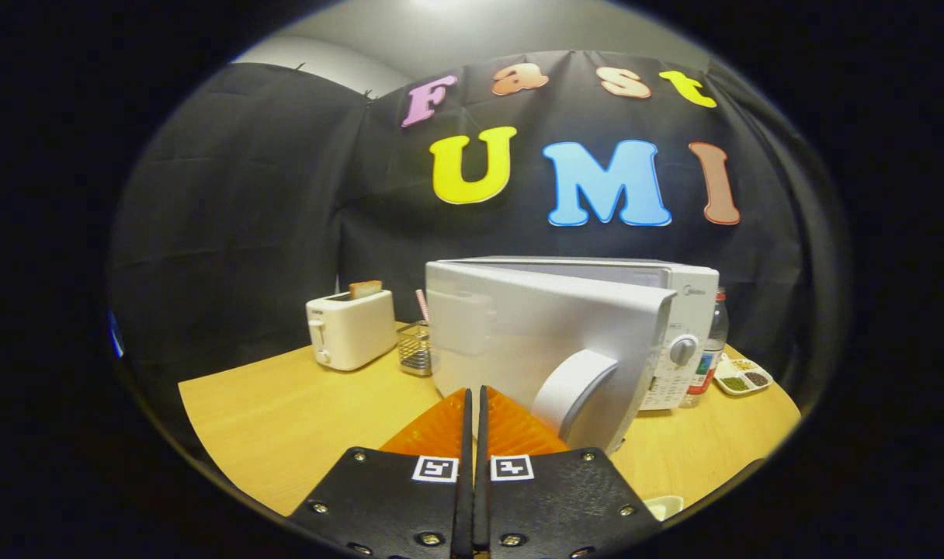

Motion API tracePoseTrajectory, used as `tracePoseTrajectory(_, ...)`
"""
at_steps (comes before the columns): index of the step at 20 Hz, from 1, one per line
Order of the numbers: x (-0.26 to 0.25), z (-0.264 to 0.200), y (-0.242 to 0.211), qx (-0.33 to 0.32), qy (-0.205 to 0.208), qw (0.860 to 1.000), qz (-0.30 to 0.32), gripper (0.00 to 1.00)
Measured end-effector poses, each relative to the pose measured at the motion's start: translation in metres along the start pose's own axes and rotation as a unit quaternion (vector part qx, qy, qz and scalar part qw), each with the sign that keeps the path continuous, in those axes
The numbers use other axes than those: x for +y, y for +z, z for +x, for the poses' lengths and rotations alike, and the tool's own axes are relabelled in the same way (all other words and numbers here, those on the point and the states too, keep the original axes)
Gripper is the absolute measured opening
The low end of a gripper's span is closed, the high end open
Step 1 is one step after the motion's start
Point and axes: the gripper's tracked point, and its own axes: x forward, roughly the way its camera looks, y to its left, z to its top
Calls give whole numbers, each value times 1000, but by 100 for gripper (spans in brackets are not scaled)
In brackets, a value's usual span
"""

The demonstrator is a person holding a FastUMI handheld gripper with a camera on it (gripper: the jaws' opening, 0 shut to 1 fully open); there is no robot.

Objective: Open the microwave, put the food inside, and close the microwave door.

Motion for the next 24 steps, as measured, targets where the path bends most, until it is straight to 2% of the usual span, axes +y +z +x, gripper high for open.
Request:
tracePoseTrajectory(6,-84,35,18,-17,-91,996,-7,1)
tracePoseTrajectory(10,-120,66,16,-5,-125,992,26,1)
tracePoseTrajectory(13,-145,92,14,-3,-158,987,20,1)
tracePoseTrajectory(16,-150,117,12,4,-162,986,31,1)
tracePoseTrajectory(19,-159,129,16,0,-205,979,-11,2)
tracePoseTrajectory(21,-157,128,18,-7,-218,976,-18,5)
tracePoseTrajectory(24,-155,118,18,10,-217,976,-10,3)
